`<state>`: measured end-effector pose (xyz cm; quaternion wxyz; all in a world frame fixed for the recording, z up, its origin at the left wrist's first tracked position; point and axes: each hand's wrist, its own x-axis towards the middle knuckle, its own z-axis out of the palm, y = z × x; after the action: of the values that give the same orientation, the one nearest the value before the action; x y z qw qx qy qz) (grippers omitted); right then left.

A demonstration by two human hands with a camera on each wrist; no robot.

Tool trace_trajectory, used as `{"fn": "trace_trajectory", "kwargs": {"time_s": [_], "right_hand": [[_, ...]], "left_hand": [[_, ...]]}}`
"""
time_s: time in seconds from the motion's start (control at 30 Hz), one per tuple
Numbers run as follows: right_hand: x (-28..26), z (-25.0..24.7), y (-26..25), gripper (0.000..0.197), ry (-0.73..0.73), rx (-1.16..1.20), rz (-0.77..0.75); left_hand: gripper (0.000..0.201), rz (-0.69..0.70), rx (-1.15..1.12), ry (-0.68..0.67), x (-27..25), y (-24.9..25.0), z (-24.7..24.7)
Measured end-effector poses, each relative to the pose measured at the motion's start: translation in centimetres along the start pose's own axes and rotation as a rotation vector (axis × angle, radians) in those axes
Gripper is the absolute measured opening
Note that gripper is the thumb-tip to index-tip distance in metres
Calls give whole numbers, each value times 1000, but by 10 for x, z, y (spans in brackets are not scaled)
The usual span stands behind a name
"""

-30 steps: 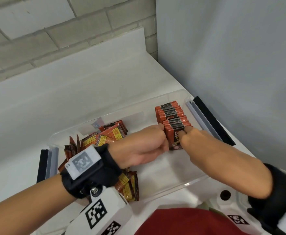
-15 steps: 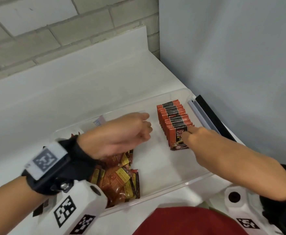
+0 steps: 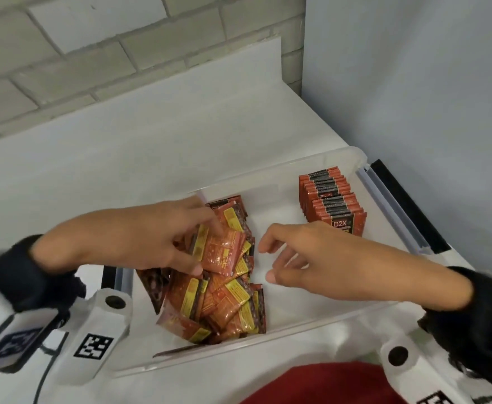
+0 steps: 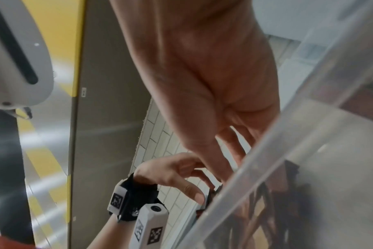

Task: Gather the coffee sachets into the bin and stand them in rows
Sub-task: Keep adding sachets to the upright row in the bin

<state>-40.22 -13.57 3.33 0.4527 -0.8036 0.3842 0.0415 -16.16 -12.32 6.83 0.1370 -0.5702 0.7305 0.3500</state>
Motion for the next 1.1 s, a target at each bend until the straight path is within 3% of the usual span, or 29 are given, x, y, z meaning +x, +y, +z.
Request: {"fn": "trace_trajectory", "kwargs": {"time_s": [0.17, 0.27, 0.33, 0.4, 0.53, 0.7, 0.83, 1.0, 1.1], "right_hand": [[14, 2, -11, 46, -57, 48, -45], [25, 5, -16, 67, -41, 58, -38], [34, 8, -16, 70, -18, 78, -25], [43, 13, -17, 72, -10, 123, 14], [53, 19, -20, 69, 17, 158, 81], [57, 22, -25, 30, 65, 136, 55], [56, 23, -27, 10, 128, 200, -19], [48, 16, -27, 10, 143, 339, -7], [43, 11, -25, 10, 107, 453, -31]], "left_hand": [[72, -18, 110, -48, -15, -7, 14], [89, 49, 331, -144, -8, -8, 31], [96, 45, 409, -166, -3, -7, 41], [90, 32, 423, -184, -2, -4, 46], [56, 98, 452, -148, -1, -2, 49], [26, 210, 440, -103, 0, -13, 45], [19, 244, 369, -54, -2, -20, 36], [8, 234, 242, 63, -11, -27, 8], [28, 229, 263, 143, -15, -23, -8]]}}
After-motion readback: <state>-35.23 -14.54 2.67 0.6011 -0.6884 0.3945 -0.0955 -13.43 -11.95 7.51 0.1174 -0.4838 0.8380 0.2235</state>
